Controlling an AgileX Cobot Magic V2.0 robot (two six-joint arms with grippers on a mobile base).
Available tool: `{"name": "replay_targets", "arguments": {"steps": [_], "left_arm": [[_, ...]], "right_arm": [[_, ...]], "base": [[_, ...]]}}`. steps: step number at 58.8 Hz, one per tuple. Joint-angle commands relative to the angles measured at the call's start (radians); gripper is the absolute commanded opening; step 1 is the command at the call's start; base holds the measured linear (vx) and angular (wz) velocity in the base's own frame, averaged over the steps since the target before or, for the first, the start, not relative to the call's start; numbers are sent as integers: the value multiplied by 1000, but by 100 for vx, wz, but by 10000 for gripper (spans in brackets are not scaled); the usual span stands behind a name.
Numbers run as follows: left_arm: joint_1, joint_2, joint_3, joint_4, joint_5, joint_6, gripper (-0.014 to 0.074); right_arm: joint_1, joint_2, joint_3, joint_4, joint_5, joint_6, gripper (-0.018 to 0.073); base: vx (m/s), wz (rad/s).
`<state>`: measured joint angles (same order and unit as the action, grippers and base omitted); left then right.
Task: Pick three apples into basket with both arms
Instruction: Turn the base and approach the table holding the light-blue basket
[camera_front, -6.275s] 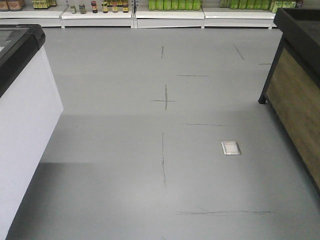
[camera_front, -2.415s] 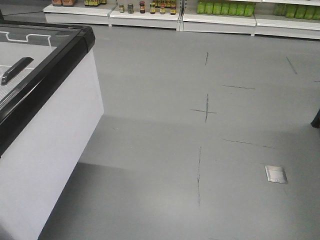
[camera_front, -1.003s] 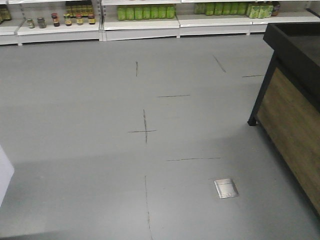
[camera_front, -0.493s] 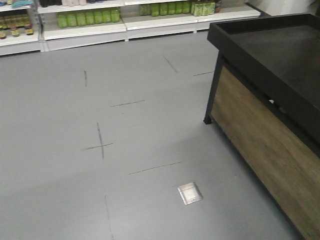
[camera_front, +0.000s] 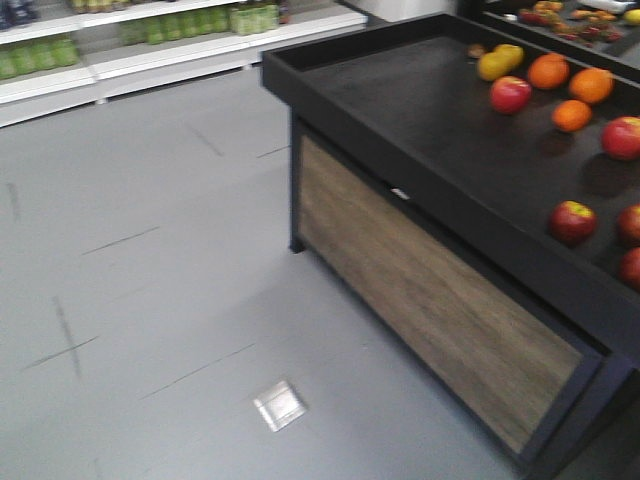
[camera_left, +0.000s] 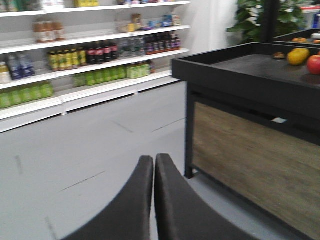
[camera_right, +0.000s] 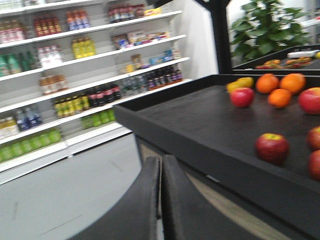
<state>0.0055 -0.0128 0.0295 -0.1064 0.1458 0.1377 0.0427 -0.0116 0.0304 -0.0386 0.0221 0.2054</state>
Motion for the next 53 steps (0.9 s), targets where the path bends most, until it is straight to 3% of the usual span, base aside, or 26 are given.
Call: {"name": "replay_targets", "arguments": {"steps": [1, 53], "left_arm": [[-4, -3, -27, -4, -79, -7, -6], [-4, -3, -27, -4, -79, -7, -6]], "right_arm": [[-6, -12, 11, -6, -73, -7, -6], [-6, -12, 11, -6, -73, -7, -6]], "base": [[14, -56], [13, -51]]}}
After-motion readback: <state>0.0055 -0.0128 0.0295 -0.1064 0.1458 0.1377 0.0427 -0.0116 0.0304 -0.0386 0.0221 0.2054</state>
